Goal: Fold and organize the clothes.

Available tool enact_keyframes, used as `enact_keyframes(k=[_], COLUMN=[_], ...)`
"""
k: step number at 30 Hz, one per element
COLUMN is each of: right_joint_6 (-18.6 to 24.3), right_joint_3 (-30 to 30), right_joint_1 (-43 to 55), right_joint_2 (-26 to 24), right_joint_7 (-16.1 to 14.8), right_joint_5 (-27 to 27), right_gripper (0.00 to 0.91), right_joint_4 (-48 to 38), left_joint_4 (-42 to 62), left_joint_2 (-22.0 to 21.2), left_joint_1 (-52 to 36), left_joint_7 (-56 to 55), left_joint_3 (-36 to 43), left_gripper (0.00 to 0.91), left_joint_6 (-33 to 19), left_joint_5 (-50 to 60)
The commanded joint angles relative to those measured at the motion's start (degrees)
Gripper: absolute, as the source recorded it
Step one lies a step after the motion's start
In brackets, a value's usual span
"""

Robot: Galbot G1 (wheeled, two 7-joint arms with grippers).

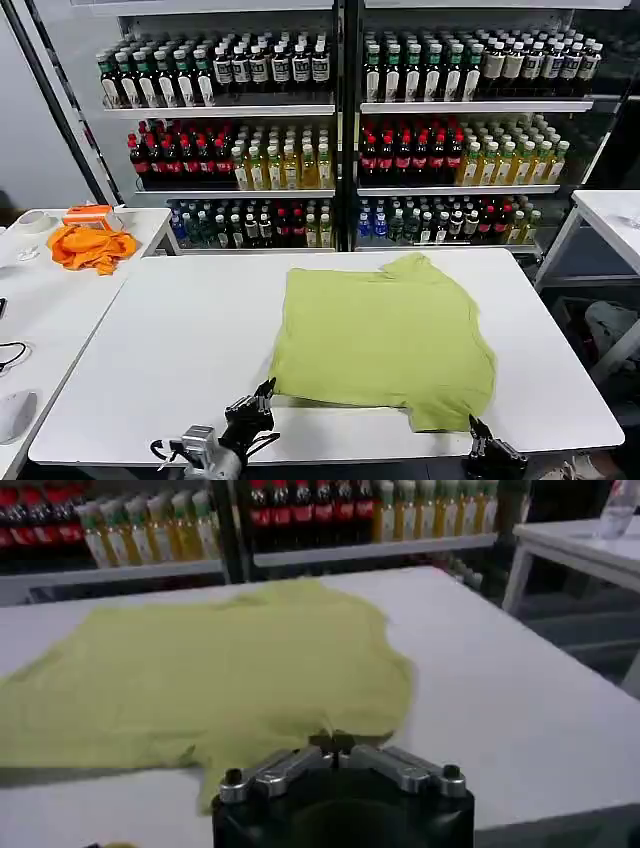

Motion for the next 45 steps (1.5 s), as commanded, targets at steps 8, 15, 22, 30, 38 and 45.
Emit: enact_keyframes(k=[8,15,22,30,38,45], right_joint_6=[-1.4,-2.1,-2.6,-2.8,-3.8,-2.1], right_joint_3=[-0.1,-3.6,-7.3,-10.6,-11.5,-8.8], right_joint_1=[15.7,28.1,33.4,35.1,34.6,30.9], right_joint_2=[-3.4,-8.8,-8.8,-6.2,-4.9,-4.2], right_joint_7=[-0.1,-1.8,-3.1,-3.7,-4.4,-5.0], right_joint_5=[2.0,3.3,2.2,-1.4,-3.8,-3.8], right_gripper=[0.0,0.0,0.0,0.0,0.907,0.907], right_joint_4=[-6.1,-17.2,-23.1,-26.9,-27.8,-24.1], left_joint_4=[1.0,11.0,16.7,19.7,19.9,18.4], left_joint_2=[2.7,2.9,2.7,1.3,0.5,-0.2], left_joint_1=[-3.8,-13.6,-17.3,-18.0,-17.6,-16.3], left_joint_7=[0.4,0.8,1.5,1.5,1.5,1.4], left_joint_3=[-3.2,-0.4,2.3,3.7,4.0,3.5], left_gripper=[0.02,0.02,0.02,0.02,0.907,0.907], left_joint_6=[-1.1,-1.7,-1.9,-3.3,-3.5,-3.8], left_joint_5=[-5.1,-5.0,-3.4,0.3,0.9,1.1])
